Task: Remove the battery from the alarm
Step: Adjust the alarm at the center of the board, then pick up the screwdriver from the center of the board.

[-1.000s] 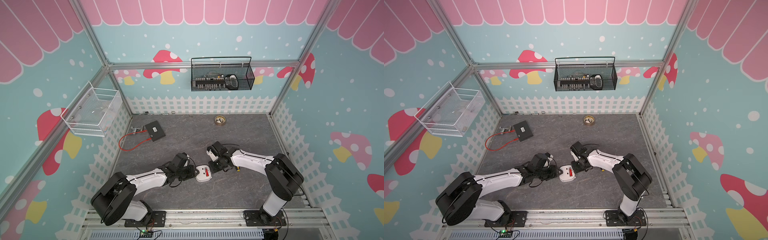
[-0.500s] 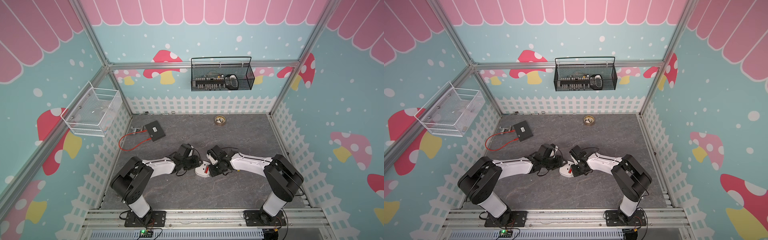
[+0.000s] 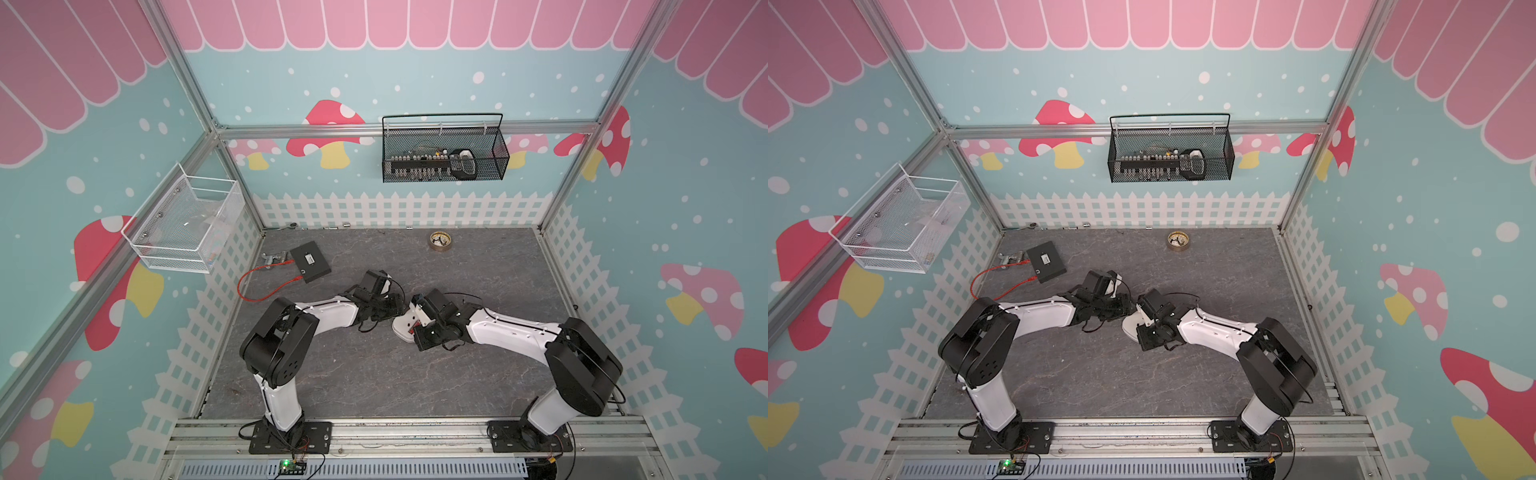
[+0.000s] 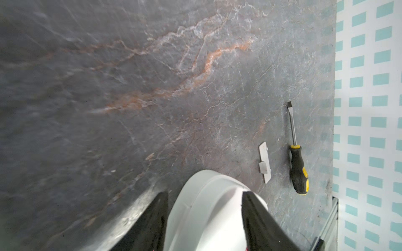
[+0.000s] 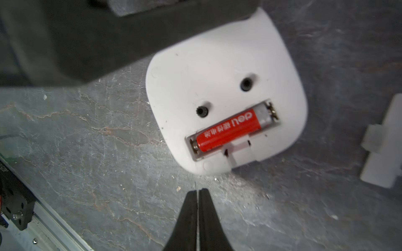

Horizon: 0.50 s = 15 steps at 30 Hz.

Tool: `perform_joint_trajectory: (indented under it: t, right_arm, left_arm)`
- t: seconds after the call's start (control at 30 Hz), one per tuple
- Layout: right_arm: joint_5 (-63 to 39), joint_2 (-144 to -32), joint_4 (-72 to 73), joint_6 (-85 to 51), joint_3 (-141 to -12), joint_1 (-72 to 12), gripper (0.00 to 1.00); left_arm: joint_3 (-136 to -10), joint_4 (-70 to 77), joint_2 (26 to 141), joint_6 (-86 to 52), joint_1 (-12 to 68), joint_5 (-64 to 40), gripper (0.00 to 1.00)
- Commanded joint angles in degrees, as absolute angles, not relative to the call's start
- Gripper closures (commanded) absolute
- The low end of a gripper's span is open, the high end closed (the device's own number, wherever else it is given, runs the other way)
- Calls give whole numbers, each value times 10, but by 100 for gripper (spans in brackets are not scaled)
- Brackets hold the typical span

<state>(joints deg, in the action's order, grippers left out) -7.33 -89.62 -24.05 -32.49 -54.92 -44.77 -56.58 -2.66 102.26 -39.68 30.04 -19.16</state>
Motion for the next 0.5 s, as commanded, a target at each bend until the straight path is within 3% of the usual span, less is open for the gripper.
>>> perform_joint_trajectory:
  t: [0.0, 0.13, 0.33, 0.47]
  right_arm:
    - [6, -838, -331, -332, -567, -449, 66]
    - [103, -803, -416, -320, -575, -415, 43]
    - [120, -814, -393, -264, -529, -320, 30]
    - [117, -854, -365, -234, -523, -275, 28]
  left_arm:
    - [-560, -61, 951, -367, 280, -162, 32]
    - [-542, -89, 879, -361, 267, -139, 28]
    - [-493, -102, 812, -369, 263, -148, 27]
    - [-463, -103, 790, -374, 261, -155, 27]
